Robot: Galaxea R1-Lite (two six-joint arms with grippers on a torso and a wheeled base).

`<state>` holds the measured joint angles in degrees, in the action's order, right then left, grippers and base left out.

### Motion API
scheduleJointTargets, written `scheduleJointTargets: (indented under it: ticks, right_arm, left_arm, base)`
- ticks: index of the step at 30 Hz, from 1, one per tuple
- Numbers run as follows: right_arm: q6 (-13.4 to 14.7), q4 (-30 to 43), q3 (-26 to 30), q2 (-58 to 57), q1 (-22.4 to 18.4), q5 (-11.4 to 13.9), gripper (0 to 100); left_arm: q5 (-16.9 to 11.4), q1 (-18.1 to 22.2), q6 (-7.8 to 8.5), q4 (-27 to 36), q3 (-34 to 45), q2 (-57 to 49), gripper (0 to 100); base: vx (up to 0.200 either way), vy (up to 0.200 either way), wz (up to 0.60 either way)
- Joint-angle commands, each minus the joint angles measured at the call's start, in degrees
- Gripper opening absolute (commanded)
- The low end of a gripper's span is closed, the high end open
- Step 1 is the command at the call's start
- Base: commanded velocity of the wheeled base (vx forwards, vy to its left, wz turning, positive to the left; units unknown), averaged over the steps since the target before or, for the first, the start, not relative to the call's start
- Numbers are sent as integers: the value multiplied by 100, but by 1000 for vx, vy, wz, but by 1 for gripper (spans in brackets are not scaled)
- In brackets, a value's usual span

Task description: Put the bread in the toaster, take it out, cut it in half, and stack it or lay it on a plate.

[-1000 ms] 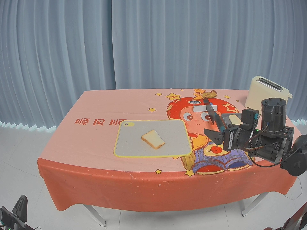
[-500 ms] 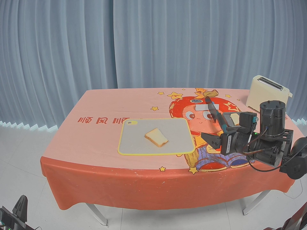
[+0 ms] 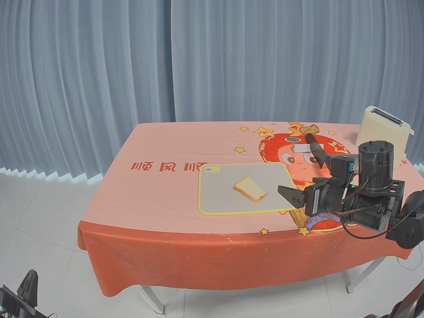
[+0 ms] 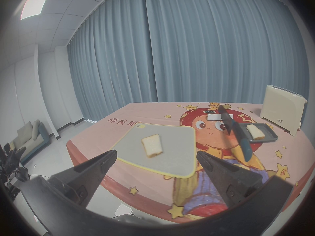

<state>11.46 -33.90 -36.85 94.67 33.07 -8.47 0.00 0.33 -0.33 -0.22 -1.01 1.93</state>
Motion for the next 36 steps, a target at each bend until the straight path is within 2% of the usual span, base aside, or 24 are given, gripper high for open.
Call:
scheduleJointTargets:
  ticks: [1,8,14,17,22,26,35,36]
  right_arm:
    - [-3,-2,3,16,-3,3,100]
    - [-38,-2,90,16,24,3,100]
    - [-65,24,11,-1,287,-14,100]
    - [-126,235,-375,148,393,-5,100]
    - [-135,683,-1131,878,323,91,100]
    - [-144,674,-1632,1537,243,135,100]
    - [-214,674,-1852,2082,243,153,100]
    - [-241,674,-1878,2134,235,214,100]
  left_arm:
    - [0,2,24,-4,101,10,0]
    - [0,2,33,-4,101,1,0]
    - [0,2,33,-4,101,10,0]
    - [0,2,33,-4,101,1,0]
    - [0,2,33,-4,101,10,0]
    - [0,2,33,-4,101,10,0]
    - [0,2,33,-4,101,1,0]
    - [0,2,33,-4,101,1,0]
  base:
    - [0,0,0]
    - [0,0,0]
    - [0,0,0]
    - [0,0,0]
    - [0,0,0]
    - [0,0,0]
    - [0,0,0]
    - [0,0,0]
